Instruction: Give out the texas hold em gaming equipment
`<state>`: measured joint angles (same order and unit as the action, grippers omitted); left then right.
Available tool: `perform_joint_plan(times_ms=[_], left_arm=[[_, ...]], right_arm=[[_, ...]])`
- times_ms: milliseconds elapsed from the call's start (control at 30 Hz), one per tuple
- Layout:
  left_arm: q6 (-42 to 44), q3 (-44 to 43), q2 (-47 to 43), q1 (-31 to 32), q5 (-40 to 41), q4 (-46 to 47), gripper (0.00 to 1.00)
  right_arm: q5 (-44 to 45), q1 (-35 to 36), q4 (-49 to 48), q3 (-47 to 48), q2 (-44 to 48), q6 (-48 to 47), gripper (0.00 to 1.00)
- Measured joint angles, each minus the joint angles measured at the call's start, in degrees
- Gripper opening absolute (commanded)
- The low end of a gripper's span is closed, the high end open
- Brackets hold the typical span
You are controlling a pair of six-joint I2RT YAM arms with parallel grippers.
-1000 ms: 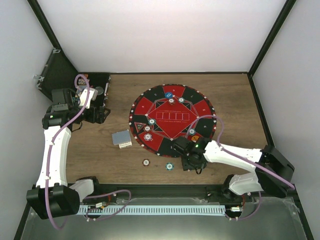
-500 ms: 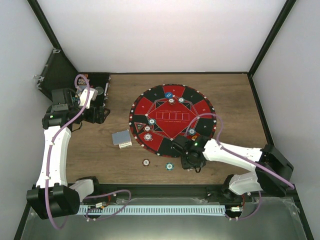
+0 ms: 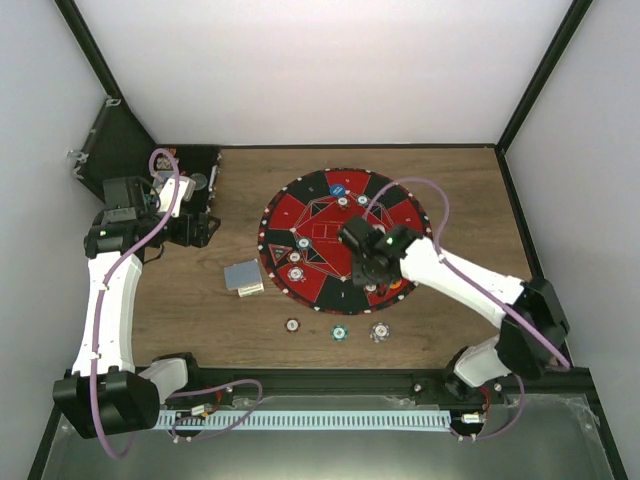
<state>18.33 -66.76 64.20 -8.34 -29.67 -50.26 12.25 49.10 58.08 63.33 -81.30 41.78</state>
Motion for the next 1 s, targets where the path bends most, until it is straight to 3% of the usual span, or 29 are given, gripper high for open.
perform_joint_plan(times_ms=[567, 1000], left_arm=[[0.83, -0.35, 0.04, -0.04, 0.02, -1.70, 1.00], [1.88, -0.42, 1.81, -0.04, 0.55, -1.75, 1.00]], right_arm=[[-0.39, -27.08, -12.70, 29.75, -33.05, -15.43, 0.14], [-2.40, -32.24, -11.69, 49.81, -52.06, -18.01, 0.14]])
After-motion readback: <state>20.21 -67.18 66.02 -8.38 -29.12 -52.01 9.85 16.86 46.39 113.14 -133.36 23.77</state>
